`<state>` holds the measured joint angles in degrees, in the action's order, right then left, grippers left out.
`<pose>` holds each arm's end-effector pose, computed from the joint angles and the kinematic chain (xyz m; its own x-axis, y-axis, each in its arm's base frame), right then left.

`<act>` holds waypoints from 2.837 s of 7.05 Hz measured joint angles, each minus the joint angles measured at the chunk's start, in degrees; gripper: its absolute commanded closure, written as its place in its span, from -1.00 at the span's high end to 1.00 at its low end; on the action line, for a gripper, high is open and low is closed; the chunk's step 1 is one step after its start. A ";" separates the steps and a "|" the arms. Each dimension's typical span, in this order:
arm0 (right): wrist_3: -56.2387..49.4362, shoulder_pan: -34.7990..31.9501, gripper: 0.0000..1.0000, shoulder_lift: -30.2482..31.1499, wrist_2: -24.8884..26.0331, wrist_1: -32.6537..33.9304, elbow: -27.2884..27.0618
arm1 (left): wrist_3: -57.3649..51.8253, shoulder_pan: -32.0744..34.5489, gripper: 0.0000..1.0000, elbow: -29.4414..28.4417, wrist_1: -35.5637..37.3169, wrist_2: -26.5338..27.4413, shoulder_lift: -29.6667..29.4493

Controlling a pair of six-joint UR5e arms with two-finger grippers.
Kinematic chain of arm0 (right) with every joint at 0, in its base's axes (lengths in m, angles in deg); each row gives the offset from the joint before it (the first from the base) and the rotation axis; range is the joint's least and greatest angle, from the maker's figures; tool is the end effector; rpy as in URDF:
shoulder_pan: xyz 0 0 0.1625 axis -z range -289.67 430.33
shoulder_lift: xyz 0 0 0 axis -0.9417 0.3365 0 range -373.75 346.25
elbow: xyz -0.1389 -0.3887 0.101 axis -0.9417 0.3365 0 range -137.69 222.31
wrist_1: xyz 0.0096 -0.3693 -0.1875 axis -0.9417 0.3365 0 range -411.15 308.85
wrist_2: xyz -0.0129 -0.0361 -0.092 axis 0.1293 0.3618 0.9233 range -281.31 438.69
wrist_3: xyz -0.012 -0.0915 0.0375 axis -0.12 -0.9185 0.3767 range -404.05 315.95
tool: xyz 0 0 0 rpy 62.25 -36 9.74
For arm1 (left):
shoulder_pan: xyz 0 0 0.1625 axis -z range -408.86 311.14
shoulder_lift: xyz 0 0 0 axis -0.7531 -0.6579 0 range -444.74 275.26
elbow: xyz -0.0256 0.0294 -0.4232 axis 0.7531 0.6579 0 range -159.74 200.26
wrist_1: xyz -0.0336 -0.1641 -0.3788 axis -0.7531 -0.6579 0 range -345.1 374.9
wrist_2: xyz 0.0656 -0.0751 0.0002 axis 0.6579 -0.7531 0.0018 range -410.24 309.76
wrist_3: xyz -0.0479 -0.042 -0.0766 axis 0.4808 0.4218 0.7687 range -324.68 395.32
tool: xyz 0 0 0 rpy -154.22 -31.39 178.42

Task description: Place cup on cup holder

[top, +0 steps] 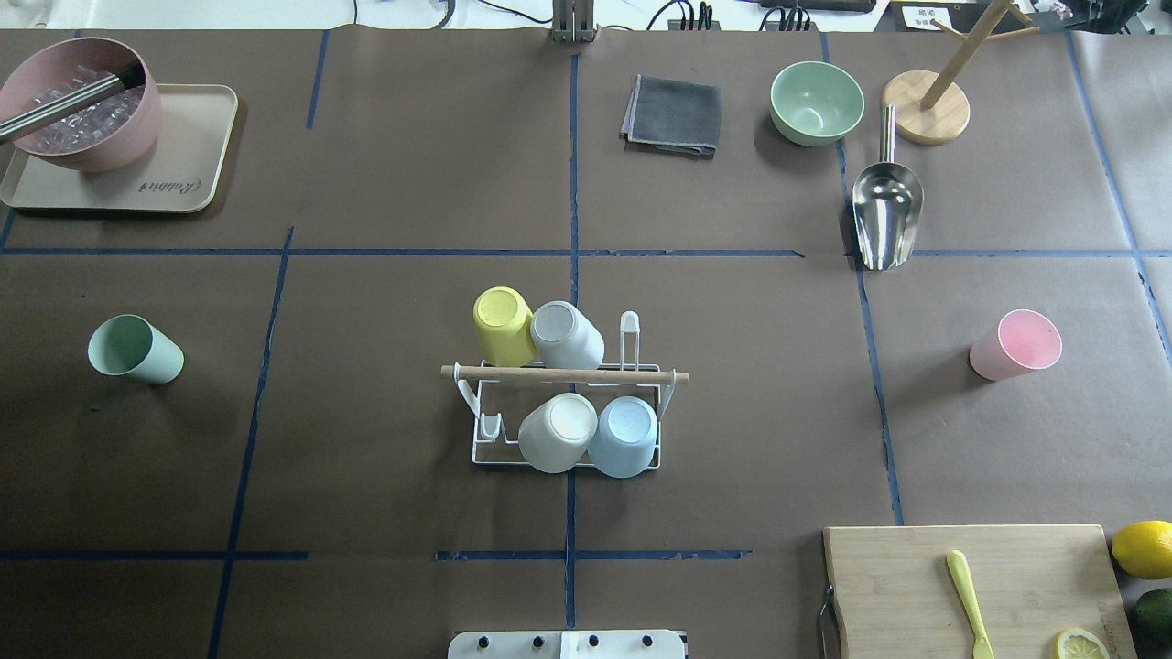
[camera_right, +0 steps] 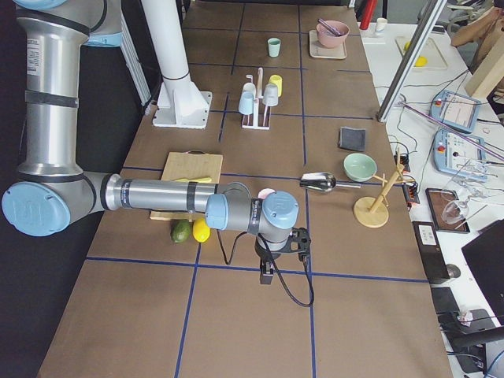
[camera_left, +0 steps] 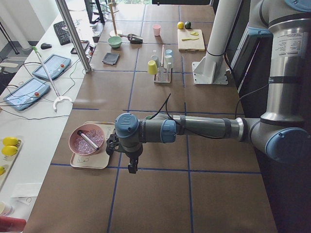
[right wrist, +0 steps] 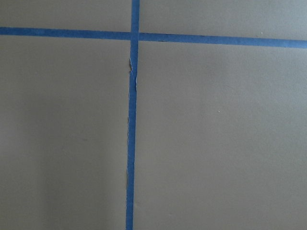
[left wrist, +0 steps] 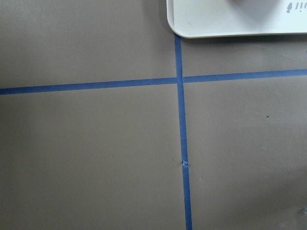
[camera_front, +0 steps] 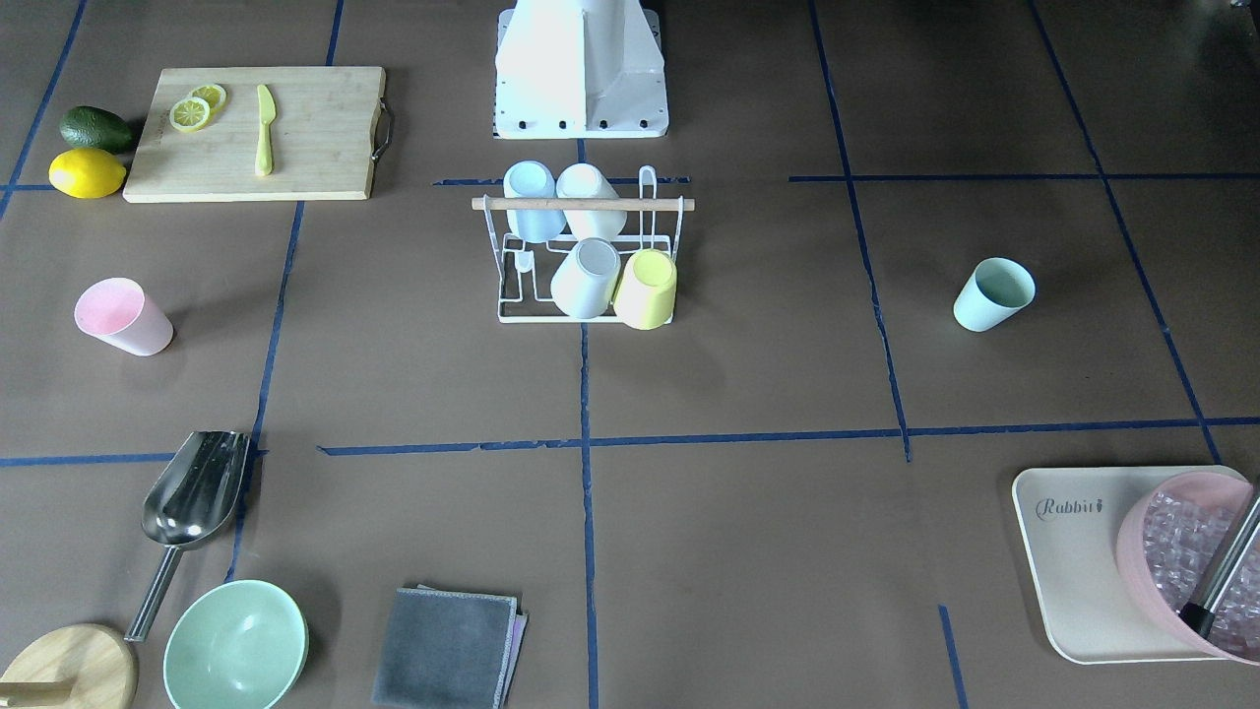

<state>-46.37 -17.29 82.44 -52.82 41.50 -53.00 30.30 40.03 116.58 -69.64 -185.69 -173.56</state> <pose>0.0489 -0.4437 0.6716 0.7476 -0.0306 0.6635 0.0717 0.9968 -0.0348 -0.0529 -0.4823 0.6227 0.6970 0.0971 -0.7104 -0.0807 0.9951 0.0568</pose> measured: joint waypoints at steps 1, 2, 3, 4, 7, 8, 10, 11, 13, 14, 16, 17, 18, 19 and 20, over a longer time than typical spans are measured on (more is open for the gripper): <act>0.04 0.06 1.00 -0.26 -0.22 0.03 -0.40 | 0.00 -2.05 1.00 2.78 3.40 0.03 -0.23; 0.12 0.90 1.00 -1.34 -0.44 0.83 -0.58 | 0.05 -4.91 1.00 6.14 7.28 0.22 -0.71; 0.14 2.95 1.00 -4.07 -0.65 3.74 -0.41 | 0.12 -9.02 1.00 8.76 11.14 0.69 -1.87; -0.01 5.17 1.00 -8.45 -1.14 9.79 -0.25 | 0.09 -13.08 1.00 10.23 16.37 1.43 -4.46; -0.60 9.74 1.00 -19.37 -6.53 28.23 0.37 | -0.53 -17.20 1.00 12.81 28.92 2.72 -11.94; -0.64 10.66 1.00 -22.73 -7.53 31.92 2.03 | -0.58 -19.06 1.00 12.34 33.90 2.84 -15.38; -0.78 11.65 1.00 -28.91 -8.38 35.44 9.13 | -0.61 -23.06 1.00 9.52 40.82 4.01 -21.04; -1.10 12.43 1.00 -31.37 -8.53 35.95 13.58 | -0.61 -24.39 1.00 7.34 41.74 4.43 -22.25; -2.49 15.31 1.00 -33.72 -9.88 36.10 20.52 | -0.67 -26.96 1.00 1.00 41.99 4.61 -25.37; -3.01 17.03 1.00 -33.98 -11.33 36.04 22.55 | -0.69 -27.61 1.00 -3.48 41.93 4.61 -28.39; -3.24 20.03 1.00 -34.01 -12.77 35.83 24.08 | -0.76 -29.25 1.00 -12.17 41.11 4.52 -33.29; -3.17 21.24 1.00 -33.86 -13.21 35.69 24.25 | -0.80 -30.53 1.00 -15.04 40.65 4.51 -34.28; -3.04 22.47 1.00 -33.63 -13.82 35.63 24.39 | -0.84 -31.77 1.00 -17.12 40.23 4.48 -34.78; -3.00 23.63 1.00 -33.39 -14.20 35.58 24.65 | -0.85 -32.48 1.00 -18.84 39.35 4.46 -35.01; -3.08 24.80 1.00 -33.11 -14.31 35.54 25.06 | -0.83 -32.92 1.00 -20.37 38.15 4.48 -35.15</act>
<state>-49.45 7.51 49.34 -67.12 77.04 -27.95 29.47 7.11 96.21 -31.49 -181.21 -208.71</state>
